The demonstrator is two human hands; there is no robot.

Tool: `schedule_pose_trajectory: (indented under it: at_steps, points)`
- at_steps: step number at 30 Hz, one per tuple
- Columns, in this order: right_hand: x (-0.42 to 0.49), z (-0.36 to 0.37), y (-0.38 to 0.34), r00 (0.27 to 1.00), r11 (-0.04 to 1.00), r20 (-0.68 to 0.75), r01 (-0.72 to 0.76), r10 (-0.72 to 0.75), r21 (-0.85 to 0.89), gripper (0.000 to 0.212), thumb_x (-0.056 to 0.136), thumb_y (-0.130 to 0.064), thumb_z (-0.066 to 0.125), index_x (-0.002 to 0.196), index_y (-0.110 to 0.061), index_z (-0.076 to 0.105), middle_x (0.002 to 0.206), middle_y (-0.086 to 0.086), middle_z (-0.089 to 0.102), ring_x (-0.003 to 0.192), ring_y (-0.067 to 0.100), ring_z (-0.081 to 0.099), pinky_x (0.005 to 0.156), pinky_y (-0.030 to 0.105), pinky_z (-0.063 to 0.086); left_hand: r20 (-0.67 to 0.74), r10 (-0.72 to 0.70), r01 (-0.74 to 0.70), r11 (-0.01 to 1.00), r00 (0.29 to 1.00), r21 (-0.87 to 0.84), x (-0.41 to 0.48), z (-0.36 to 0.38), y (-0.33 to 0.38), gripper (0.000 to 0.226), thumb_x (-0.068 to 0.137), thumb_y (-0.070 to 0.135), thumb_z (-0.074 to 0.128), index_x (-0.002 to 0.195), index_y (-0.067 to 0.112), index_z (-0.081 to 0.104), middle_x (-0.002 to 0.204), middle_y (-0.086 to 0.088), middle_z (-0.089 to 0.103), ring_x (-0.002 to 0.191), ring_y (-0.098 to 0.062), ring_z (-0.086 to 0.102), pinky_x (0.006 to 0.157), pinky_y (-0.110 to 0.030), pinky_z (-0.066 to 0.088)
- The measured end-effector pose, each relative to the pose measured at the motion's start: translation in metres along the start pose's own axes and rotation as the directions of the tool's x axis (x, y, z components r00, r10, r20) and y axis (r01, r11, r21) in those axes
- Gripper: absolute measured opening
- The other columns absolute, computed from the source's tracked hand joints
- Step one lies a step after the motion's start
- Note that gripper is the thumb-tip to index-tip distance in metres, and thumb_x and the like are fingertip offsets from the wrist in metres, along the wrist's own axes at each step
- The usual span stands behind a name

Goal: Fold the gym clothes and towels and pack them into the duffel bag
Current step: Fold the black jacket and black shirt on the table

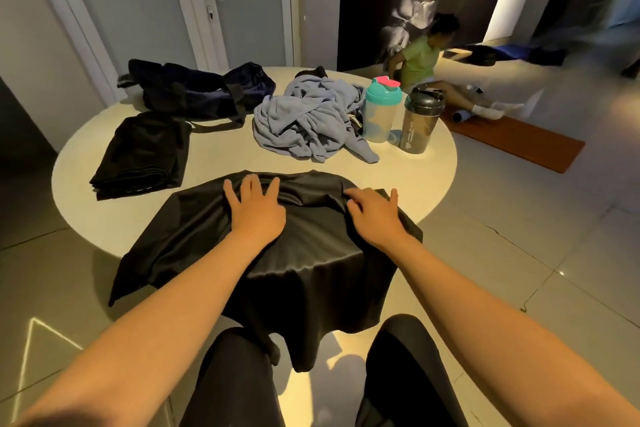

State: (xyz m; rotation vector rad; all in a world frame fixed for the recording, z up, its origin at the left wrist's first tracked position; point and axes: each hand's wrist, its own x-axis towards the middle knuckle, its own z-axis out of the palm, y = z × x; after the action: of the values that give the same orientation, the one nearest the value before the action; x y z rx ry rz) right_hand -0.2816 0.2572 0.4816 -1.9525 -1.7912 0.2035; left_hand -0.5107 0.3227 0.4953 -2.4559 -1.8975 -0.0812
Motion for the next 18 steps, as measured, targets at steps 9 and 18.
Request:
schedule_pose_trajectory:
  at_steps: [9,18]
  points:
    - [-0.006,-0.011,0.028,0.975,0.967,-0.203,-0.135,0.091,-0.215,0.030,0.100,-0.028,0.052,0.127,-0.029,0.065,0.123,0.008,0.051,0.124,0.034,0.043,0.116,0.058,0.017,0.145,0.173,-0.149,0.975,0.974,-0.163,-0.005,0.015,0.033,0.083,0.094,0.076,0.026,0.161,0.035,0.000,0.169,-0.002,-0.002,0.155,-0.026,-0.002,0.124,-0.050,-0.002]
    - [-0.014,-0.005,0.013,0.999,0.994,-0.028,0.041,-0.039,0.100,0.043,0.098,-0.049,0.050,0.132,-0.025,0.062,0.126,0.002,0.066,0.117,0.025,0.057,0.100,0.041,0.042,0.000,0.329,-0.326,0.936,0.944,-0.129,-0.003,0.000,0.040,0.075,0.089,0.056,0.041,0.158,0.030,0.026,0.164,-0.001,0.022,0.146,-0.030,0.020,0.121,-0.045,0.015]
